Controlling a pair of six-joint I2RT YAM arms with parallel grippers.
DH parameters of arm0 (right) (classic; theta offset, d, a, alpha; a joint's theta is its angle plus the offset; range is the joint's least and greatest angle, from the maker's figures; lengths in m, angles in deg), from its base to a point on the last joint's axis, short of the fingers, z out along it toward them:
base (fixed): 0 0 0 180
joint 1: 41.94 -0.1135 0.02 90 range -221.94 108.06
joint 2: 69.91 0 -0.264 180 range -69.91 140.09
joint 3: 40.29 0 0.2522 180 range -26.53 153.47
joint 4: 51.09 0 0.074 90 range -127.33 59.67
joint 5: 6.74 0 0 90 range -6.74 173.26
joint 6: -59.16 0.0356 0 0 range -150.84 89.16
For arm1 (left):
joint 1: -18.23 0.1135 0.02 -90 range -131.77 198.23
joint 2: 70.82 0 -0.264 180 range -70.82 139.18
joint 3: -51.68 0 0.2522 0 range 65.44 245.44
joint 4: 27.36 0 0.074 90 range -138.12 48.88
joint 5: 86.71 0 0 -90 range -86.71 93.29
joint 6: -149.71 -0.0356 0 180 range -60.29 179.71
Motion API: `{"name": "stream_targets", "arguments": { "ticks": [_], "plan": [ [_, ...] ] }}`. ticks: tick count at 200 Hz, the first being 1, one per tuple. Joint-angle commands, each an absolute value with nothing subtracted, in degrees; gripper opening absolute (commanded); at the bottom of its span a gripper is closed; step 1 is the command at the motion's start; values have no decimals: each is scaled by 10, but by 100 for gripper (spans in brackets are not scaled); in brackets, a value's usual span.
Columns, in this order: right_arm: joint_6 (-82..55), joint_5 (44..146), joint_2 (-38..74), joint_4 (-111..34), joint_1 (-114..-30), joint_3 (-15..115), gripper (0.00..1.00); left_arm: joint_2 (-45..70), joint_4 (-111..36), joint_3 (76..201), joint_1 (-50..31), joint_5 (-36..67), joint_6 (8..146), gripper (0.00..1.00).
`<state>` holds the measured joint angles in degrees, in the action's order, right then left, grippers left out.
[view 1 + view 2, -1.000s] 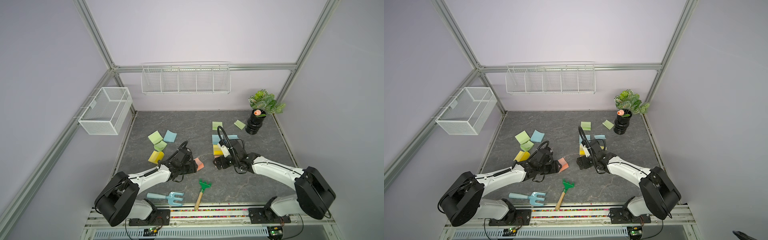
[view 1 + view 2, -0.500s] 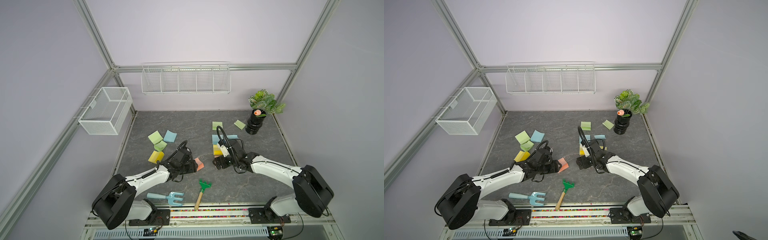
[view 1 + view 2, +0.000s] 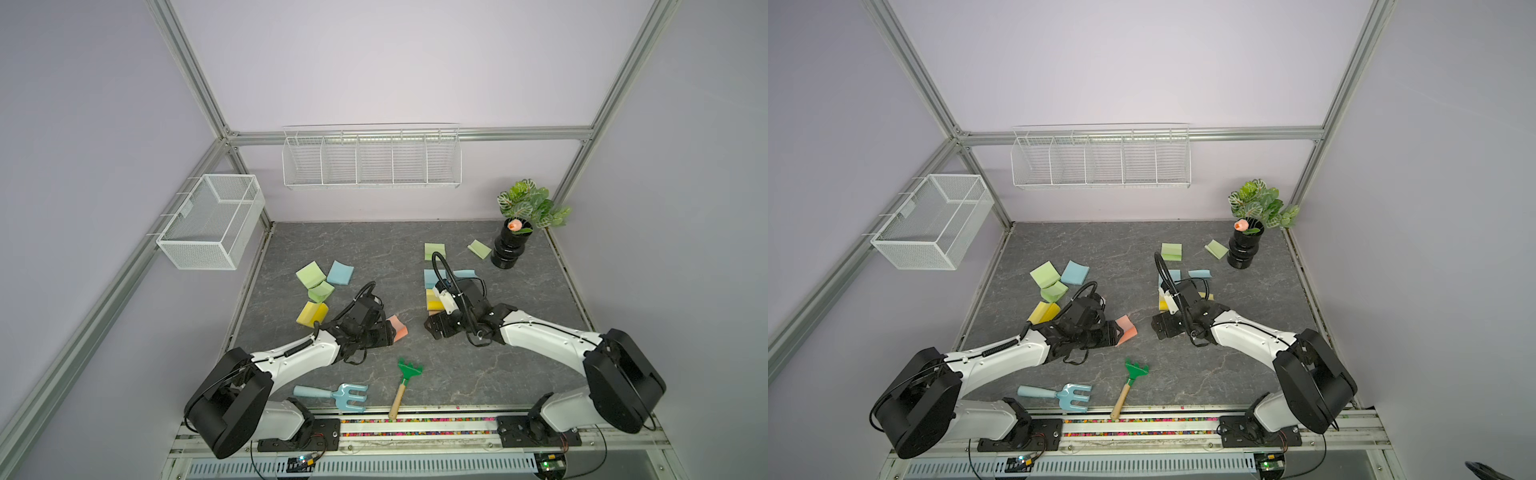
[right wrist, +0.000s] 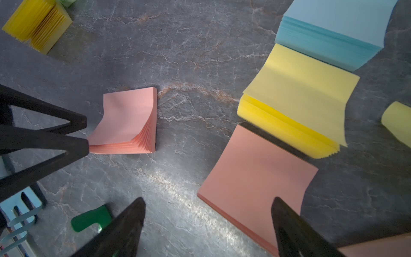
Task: Tear off pages from different memo pads
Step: Pick up the memo pad from the center of the board.
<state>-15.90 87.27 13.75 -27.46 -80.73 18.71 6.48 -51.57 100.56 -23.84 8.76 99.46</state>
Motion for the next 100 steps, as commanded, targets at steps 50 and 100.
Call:
{"name": "stream_targets", "arguments": {
  "ticks": [50,100],
  "plan": [
    [-167,880,153,-264,-813,204,89,77,-517,996,-244,72,982,61],
    [-168,880,157,-263,-814,206,89,81,-511,991,-246,71,983,62]
  ]
}}
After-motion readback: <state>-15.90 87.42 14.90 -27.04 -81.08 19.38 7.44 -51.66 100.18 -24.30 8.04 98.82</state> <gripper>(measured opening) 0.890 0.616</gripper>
